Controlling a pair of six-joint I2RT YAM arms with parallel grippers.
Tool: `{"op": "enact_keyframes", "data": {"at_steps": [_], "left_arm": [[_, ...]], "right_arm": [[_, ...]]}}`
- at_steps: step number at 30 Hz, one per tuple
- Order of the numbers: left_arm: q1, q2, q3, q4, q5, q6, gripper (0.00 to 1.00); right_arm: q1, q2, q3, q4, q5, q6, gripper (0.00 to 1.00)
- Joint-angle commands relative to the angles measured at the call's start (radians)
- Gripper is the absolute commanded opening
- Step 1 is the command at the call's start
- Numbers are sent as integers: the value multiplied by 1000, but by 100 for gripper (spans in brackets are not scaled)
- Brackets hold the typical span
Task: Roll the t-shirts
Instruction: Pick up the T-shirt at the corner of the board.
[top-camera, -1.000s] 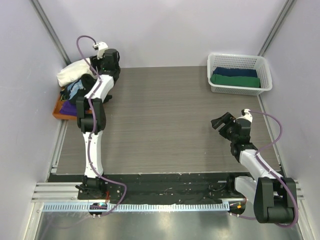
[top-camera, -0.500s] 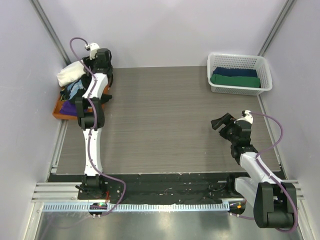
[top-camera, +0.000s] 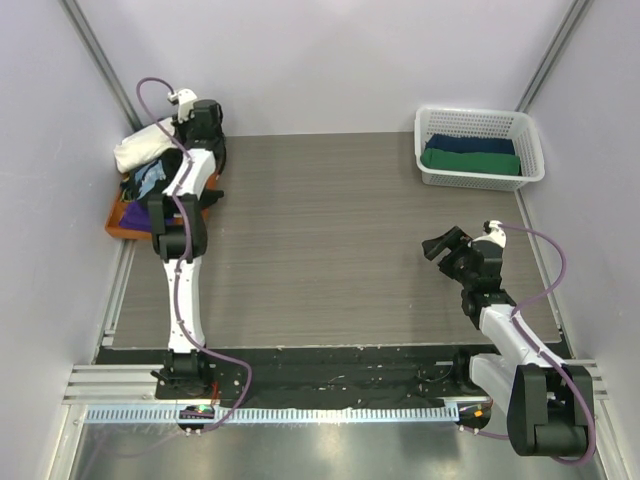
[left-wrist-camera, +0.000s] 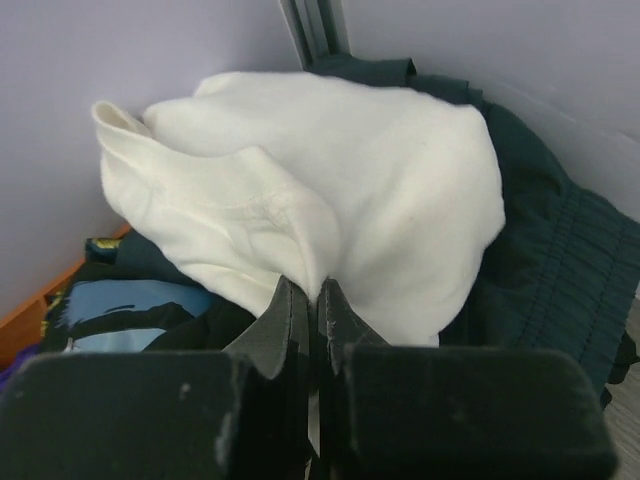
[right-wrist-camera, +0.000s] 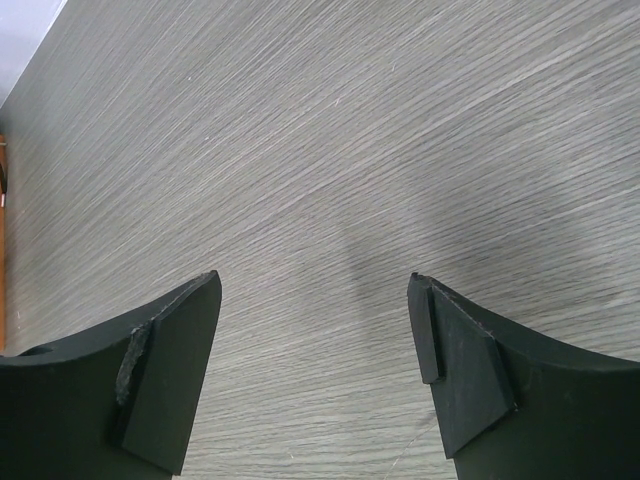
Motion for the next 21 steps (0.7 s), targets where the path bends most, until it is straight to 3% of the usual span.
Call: {"op": "enact_keyframes", "data": {"at_steps": [1, 15, 17, 18, 21], "left_arm": [[-40, -229, -30, 101, -118, -3, 0], [-127, -626, -52, 95, -137, -46, 1], [-159, -672, -42, 20, -80, -118, 2], [-172, -715, -29, -100, 14, -246, 2], [-218, -794, -113, -217, 220, -449, 0]], "right_arm": [[2, -22, -2, 32, 12, -20, 84], [3, -12, 2, 23, -5, -14, 83], [2, -12, 2, 21, -6, -13, 83], [3, -12, 4, 17, -6, -13, 83], [2, -25, 9, 0, 5, -17, 83]]}}
